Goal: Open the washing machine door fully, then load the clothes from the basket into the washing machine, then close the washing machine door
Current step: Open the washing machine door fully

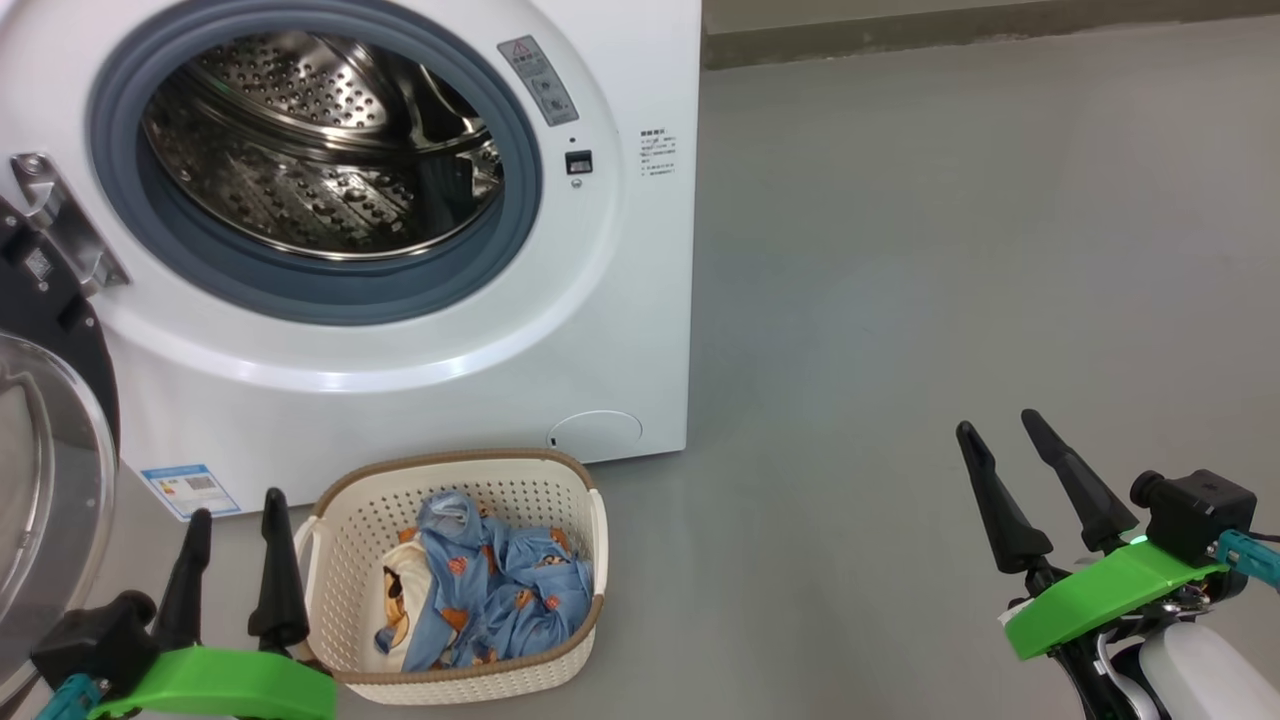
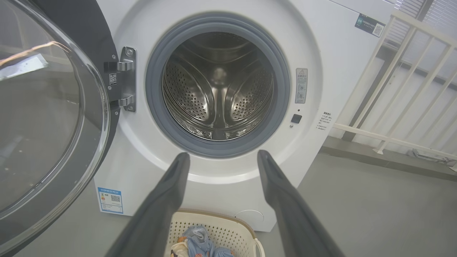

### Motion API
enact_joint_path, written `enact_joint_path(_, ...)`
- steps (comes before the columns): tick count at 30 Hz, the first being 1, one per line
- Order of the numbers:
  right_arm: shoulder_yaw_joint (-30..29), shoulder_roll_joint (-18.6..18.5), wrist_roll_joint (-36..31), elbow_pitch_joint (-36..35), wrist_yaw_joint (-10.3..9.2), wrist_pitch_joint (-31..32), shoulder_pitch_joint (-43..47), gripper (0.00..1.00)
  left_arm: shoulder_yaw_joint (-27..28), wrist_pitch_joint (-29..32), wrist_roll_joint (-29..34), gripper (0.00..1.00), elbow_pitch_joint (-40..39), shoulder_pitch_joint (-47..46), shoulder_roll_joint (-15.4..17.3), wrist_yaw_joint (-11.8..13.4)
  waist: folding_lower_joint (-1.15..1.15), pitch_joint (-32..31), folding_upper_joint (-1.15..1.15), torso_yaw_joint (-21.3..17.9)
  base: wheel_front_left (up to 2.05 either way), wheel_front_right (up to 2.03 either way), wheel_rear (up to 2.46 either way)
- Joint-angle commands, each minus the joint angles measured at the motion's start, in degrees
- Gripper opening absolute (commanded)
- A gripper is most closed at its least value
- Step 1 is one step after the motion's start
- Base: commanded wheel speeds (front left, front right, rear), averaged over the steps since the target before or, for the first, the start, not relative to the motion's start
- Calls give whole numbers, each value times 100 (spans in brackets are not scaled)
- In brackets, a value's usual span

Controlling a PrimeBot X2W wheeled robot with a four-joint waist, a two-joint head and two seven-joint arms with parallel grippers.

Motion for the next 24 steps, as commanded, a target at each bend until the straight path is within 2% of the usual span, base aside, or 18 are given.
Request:
enact_joint_path(1,67,-114,13,-128,26,-70,-181,100,208,-93,85,100,-55,-117,109,-54,0,24,0,-19,0,0,0)
enact_joint_path(24,-119,-161,-41,-145,26,-70,-154,100,376,-213,664,100,307,-118,-176,-205,0,25,0,98,0,0,0)
